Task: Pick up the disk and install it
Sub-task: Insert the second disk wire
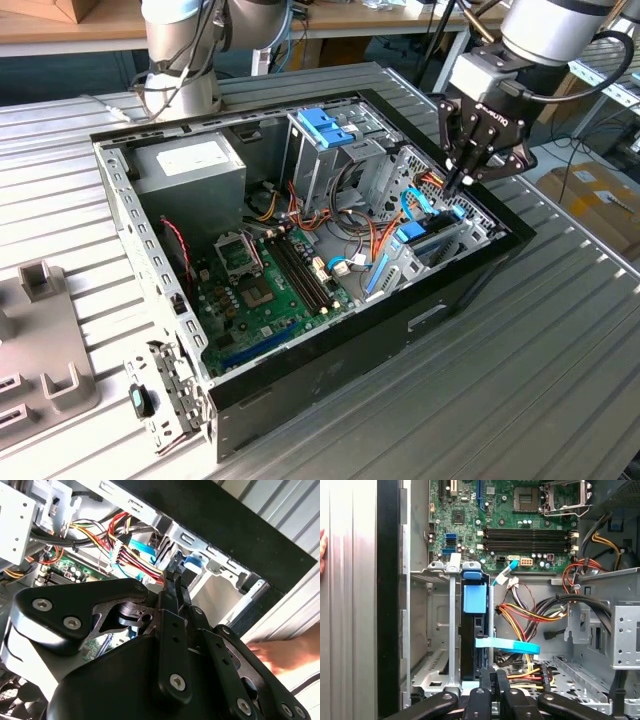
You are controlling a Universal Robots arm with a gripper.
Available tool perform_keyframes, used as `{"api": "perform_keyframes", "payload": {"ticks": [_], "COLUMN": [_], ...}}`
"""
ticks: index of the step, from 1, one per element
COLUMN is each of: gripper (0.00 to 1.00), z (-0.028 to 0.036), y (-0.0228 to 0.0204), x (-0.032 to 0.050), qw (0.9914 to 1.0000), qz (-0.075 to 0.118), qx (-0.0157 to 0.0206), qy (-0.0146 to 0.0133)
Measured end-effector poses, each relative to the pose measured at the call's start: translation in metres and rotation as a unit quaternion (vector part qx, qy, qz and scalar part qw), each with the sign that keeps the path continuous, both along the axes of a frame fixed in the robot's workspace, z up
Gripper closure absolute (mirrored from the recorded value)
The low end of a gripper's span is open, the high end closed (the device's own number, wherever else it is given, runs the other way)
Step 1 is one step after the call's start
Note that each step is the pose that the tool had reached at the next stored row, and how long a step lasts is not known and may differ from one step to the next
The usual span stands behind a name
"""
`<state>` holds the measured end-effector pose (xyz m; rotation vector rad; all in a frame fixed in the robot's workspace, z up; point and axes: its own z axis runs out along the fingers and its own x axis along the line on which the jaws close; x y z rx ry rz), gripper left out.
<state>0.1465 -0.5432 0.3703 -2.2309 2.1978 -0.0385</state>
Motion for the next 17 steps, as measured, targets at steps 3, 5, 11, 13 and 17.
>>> {"api": "perform_keyframes", "payload": {"ticks": [3, 5, 11, 13, 17], "gripper": [0.84, 0.84, 0.84, 0.84, 0.84], "z": [-0.0001, -0.0001, -0.0001, -0.0001, -0.0003], "y": [-0.0012, -0.0013, -0.0013, -0.0014, -0.0016], "x": [-0.0014, -0.0018, -0.0023, -0.0030, -0.0041], "qw": [1.00000, 1.00000, 1.00000, 1.00000, 1.00000], "qz": [0.000, 0.000, 0.000, 0.000, 0.000], "qx": [0.0000, 0.0000, 0.0000, 0.0000, -0.0001], "qy": [-0.0002, -0.0001, -0.0001, -0.0001, -0.0001]}}
